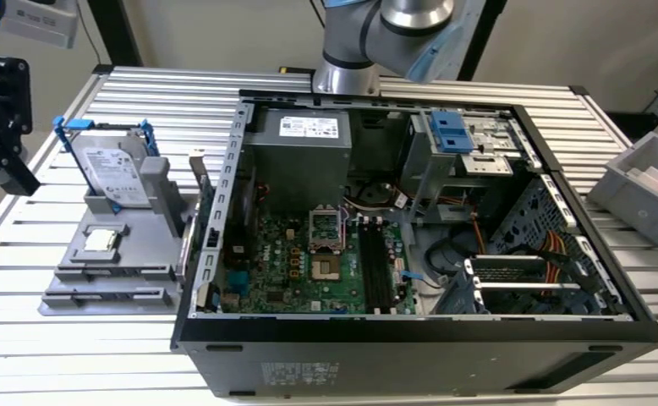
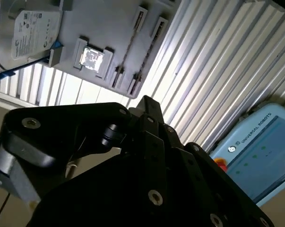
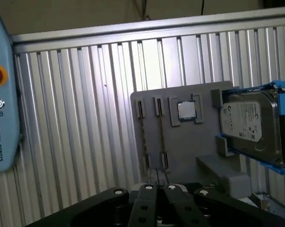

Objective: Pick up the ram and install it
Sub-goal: 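Pick up the ram and move it above insertion slot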

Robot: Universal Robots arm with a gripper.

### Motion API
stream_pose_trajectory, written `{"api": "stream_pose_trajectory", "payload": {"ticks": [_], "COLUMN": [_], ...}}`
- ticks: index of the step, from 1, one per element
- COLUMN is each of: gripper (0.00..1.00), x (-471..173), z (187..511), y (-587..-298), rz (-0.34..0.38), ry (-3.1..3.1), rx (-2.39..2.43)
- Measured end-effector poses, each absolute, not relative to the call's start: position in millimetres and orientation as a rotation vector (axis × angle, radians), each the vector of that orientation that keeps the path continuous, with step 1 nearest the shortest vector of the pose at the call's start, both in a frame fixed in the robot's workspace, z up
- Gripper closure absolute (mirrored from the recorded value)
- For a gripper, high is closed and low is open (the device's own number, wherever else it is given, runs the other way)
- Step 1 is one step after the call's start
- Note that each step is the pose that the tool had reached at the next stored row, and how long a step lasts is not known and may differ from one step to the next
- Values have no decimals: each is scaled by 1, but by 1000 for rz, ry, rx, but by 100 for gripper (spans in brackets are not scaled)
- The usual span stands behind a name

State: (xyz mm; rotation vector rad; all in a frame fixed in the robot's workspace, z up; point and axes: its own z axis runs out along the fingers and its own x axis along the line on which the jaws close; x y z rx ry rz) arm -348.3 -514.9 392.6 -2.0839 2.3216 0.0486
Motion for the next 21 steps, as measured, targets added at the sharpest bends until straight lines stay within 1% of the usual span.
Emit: {"api": "stream_pose_trajectory", "payload": {"ticks": [11, 21], "gripper": [100, 100], "x": [-348, -348], "z": [393, 393], "y": [-515, -515], "rz": [51, 51], "ry": [2151, 2130], "rx": [-2263, -2283]}}
